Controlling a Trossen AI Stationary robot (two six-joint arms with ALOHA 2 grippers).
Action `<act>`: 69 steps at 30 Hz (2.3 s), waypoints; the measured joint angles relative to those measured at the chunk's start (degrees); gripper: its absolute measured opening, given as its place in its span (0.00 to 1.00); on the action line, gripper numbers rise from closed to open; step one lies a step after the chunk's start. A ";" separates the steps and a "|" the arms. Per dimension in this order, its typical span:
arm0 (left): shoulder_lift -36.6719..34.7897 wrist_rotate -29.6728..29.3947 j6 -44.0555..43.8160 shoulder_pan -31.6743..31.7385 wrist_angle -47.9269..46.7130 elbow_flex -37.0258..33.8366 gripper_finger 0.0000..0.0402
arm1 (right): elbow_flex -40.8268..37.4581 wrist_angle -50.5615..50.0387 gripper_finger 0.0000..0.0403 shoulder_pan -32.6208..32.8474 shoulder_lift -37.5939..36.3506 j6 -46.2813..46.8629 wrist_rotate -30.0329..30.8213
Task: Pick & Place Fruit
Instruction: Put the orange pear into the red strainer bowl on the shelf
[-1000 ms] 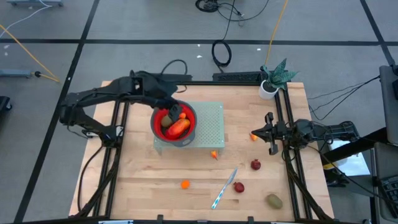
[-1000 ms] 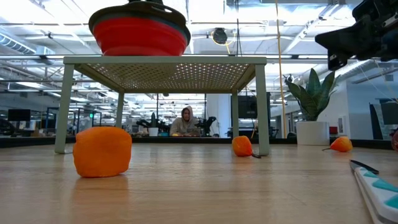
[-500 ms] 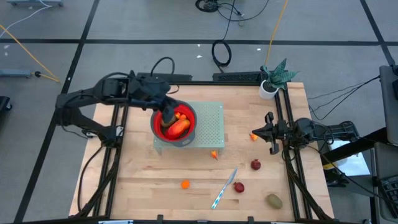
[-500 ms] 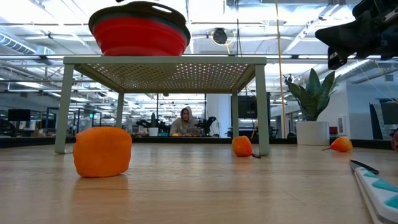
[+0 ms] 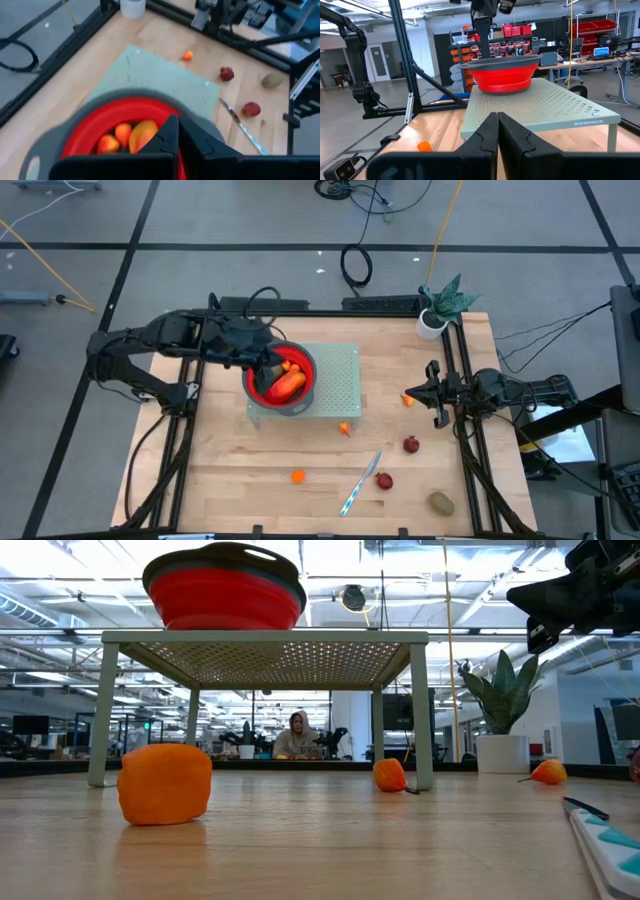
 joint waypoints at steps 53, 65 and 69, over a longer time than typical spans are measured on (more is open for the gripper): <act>-71.76 -0.63 15.38 -9.73 26.79 -60.86 0.01 | 14.21 7.93 0.00 0.00 23.45 -3.06 15.41; -76.29 1.34 16.34 -9.73 28.76 -67.12 0.02 | 34.09 -14.20 0.00 0.00 36.56 -2.51 14.99; -76.26 1.44 16.69 -9.73 28.37 -68.32 0.01 | 38.80 -22.27 0.00 0.00 39.94 0.80 14.94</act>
